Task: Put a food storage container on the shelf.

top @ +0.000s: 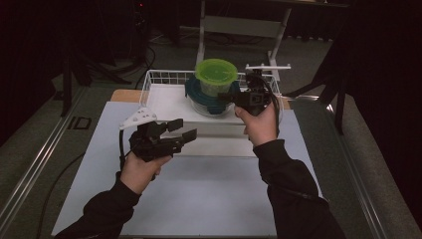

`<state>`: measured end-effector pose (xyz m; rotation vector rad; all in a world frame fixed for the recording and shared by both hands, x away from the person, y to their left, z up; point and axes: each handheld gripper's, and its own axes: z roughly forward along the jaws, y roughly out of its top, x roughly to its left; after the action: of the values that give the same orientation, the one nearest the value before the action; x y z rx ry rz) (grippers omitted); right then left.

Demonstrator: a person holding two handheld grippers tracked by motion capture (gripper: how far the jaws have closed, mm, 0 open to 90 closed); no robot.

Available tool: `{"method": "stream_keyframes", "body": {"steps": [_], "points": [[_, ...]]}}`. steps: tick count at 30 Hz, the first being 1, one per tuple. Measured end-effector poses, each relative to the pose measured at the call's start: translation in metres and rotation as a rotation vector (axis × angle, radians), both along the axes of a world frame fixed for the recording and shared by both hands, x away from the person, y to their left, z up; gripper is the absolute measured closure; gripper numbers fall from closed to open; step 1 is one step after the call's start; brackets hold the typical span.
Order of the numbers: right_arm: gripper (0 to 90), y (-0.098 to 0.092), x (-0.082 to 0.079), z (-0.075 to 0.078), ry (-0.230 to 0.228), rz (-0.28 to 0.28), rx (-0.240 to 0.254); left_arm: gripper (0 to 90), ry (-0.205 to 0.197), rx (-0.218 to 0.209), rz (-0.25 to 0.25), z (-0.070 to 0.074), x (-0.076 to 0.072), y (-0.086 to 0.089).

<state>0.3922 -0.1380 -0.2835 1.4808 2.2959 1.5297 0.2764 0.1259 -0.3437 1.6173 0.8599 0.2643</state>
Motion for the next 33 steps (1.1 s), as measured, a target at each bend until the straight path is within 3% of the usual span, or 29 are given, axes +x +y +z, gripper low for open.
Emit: {"method": "stream_keyframes", "body": {"steps": [10, 15, 17, 21, 25, 27, 30, 33], "points": [[89.7, 0.007, 0.008, -0.001, 0.012, 0.004, 0.002, 37.3, 0.004, -0.007, -0.033, -0.007, -0.006, -0.006], [82.9, 0.003, -0.011, -0.001, -0.024, 0.052, 0.024, 33.5, -0.001, -0.033, -0.050, -0.011, -0.008, -0.002], [75.7, 0.001, -0.022, 0.000, -0.053, 0.078, 0.021, 27.2, -0.010, -0.054, -0.095, -0.014, -0.009, 0.001], [57.8, -0.006, -0.045, -0.004, -0.113, 0.119, 0.032, 21.5, -0.047, -0.033, -0.112, -0.018, -0.014, 0.002], [41.2, -0.011, -0.062, -0.015, -0.142, 0.153, 0.056, 12.5, -0.101, -0.018, -0.152, -0.022, -0.020, -0.002], [34.0, -0.012, -0.068, -0.020, -0.155, 0.159, 0.059, 1.7, -0.102, -0.010, -0.169, -0.023, -0.021, -0.005], [22.8, -0.015, -0.077, -0.031, -0.197, 0.199, 0.079, 0.0, -0.108, 0.010, -0.165, -0.024, -0.024, -0.009], [18.7, -0.018, -0.086, -0.042, -0.223, 0.207, 0.084, 0.0, -0.112, 0.021, -0.186, -0.027, -0.027, -0.012]]}}
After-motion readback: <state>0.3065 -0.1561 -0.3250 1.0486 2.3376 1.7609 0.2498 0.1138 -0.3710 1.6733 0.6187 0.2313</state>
